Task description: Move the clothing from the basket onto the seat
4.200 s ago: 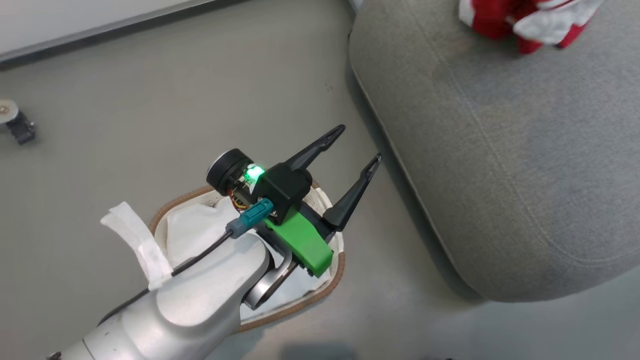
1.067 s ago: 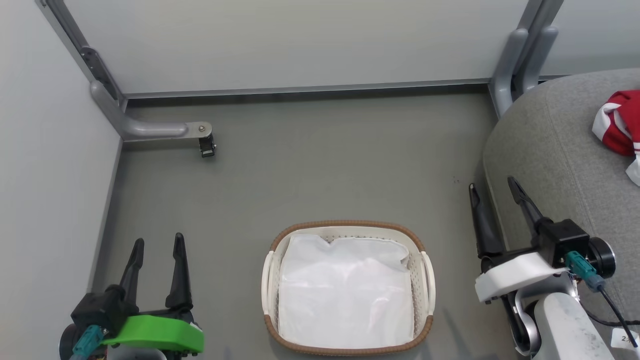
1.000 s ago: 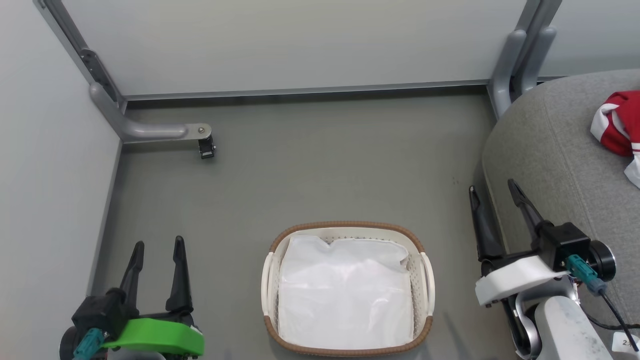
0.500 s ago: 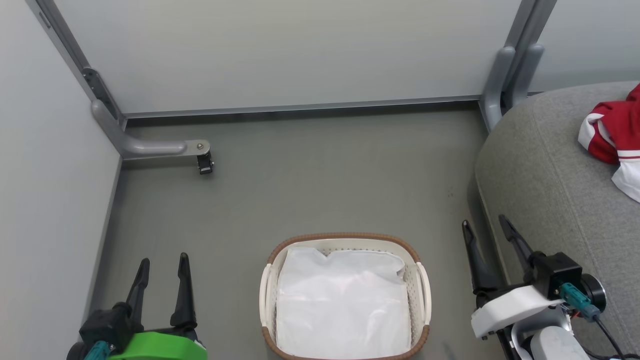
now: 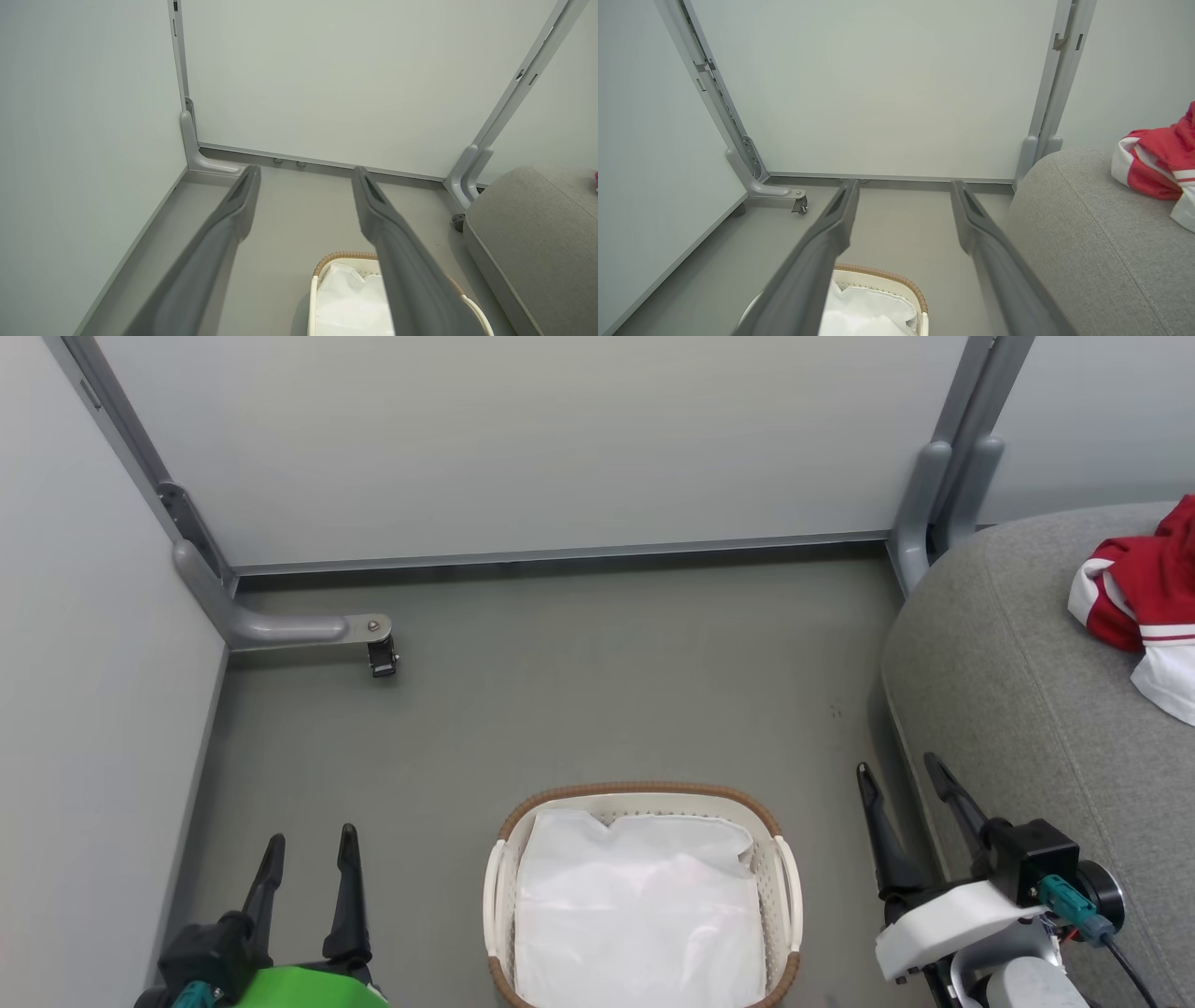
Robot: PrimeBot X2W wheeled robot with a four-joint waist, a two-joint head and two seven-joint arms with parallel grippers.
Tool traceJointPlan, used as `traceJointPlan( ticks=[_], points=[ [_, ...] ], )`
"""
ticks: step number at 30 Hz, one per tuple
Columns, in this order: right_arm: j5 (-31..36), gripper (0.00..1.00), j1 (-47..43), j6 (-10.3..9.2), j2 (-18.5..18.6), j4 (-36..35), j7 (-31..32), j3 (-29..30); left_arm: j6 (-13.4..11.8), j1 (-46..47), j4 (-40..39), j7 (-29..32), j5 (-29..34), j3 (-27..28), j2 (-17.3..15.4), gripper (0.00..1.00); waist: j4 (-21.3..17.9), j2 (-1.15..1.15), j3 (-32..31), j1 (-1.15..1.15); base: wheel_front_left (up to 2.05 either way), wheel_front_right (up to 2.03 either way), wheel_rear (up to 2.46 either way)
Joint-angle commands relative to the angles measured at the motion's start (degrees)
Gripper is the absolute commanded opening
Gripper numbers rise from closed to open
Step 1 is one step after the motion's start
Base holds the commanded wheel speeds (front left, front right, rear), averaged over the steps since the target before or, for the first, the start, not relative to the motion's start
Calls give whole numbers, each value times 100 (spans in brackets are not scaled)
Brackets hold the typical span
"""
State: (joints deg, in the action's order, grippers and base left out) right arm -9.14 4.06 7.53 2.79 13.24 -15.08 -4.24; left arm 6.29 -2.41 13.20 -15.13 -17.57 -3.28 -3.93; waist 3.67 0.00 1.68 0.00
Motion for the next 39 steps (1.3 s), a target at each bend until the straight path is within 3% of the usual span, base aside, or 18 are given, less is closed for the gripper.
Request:
traceJointPlan(
  ticks=[1,10,11,15,39],
  points=[
    [-51,100,-80,-8,21,10,-13,2,19,-59,13,-2,34,36,25,100,2,0,2,0,0,0,0],
    [-51,100,-27,-8,21,43,-13,10,58,13,54,-2,90,28,38,100,11,0,24,0,0,0,0],
    [-19,0,-1,0,-2,36,0,-2,32,3,49,1,48,6,33,0,11,0,24,0,0,0,0],
    [-63,0,-56,0,-28,199,10,-11,30,1,235,14,6,-25,56,0,9,0,23,0,0,0,0],
    [-2606,0,36,-1,56,147,579,226,60,282,183,656,-2224,281,68,0,-62,0,-9,0,0,0,0]
  ],
)
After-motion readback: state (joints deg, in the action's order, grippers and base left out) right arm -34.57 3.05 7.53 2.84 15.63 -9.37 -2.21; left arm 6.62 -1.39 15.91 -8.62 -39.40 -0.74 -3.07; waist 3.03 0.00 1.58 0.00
